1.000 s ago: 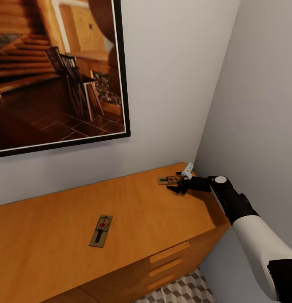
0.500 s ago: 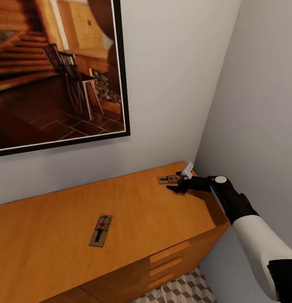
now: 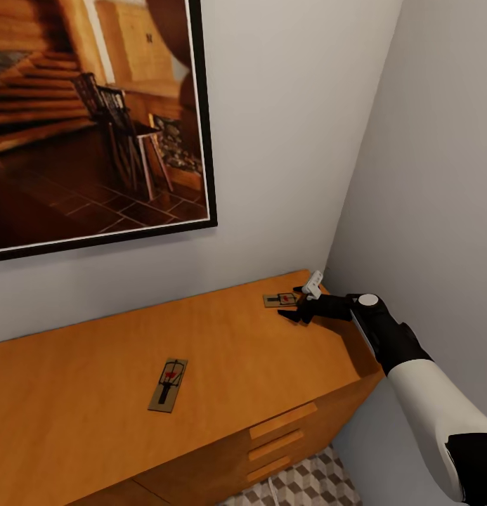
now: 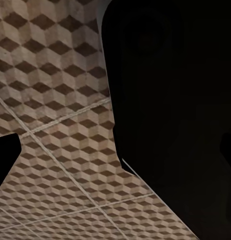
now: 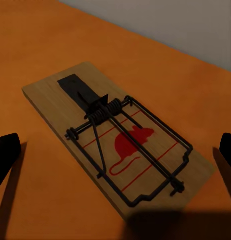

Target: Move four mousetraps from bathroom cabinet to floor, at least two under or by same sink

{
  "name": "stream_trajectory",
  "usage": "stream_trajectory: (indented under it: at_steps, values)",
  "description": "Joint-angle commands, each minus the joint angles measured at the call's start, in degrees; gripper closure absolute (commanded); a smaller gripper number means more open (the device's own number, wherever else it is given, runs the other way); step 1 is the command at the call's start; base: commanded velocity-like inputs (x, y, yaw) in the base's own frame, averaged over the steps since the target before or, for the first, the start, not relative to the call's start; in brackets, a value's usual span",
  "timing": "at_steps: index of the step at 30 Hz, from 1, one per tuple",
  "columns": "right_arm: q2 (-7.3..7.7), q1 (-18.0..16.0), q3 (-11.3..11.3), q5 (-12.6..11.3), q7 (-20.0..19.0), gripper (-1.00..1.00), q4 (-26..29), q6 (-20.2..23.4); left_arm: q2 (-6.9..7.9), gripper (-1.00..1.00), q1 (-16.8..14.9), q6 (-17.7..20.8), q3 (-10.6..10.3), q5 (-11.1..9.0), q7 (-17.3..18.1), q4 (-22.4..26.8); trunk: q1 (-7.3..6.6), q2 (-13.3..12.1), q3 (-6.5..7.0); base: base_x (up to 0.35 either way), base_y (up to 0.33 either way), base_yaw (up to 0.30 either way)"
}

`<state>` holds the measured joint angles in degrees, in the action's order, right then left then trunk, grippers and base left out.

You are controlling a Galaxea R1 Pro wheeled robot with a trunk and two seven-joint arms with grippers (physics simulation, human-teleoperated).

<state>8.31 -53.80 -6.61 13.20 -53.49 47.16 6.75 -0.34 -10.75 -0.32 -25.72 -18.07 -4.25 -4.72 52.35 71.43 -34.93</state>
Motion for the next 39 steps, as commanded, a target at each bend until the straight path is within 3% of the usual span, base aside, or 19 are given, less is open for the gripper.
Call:
stream_trajectory:
  at_steps: [1, 9, 10, 39]
  values:
    - [0.04, 0.01, -0.15, 0.42, -0.14, -1.0, 0.04, 0.45, -0.03, -1.0, -0.06, -0.03, -0.47, -0.48, -0.06, -0.11, 0.0, 0.02, -0.06, 0.0, 0.0, 0.0]
    - [0.04, 0.01, -0.15, 0.42, -0.19, -1.0, 0.04, 0.45, -0.06, -1.0, -0.06, -0.03, -0.47, -0.48, -0.07, -0.11, 0.0, 0.02, -0.06, 0.0, 0.0, 0.0]
    - [0.04, 0.01, -0.13, 0.42, -0.19, 1.0, 0.04, 0.45, -0.07, -1.0, -0.06, -0.03, -0.47, -0.48, -0.07, -0.11, 0.0, 0.02, -0.06, 0.0, 0.0, 0.0]
    - [0.11, 0.01, -0.02, 0.48, -0.21, 1.0, 0.22, 0.55, -0.13, -1.0, -0.06, -0.03, -0.47, -0.47, -0.06, -0.03, 0.0, 0.02, -0.06, 0.0, 0.0, 0.0]
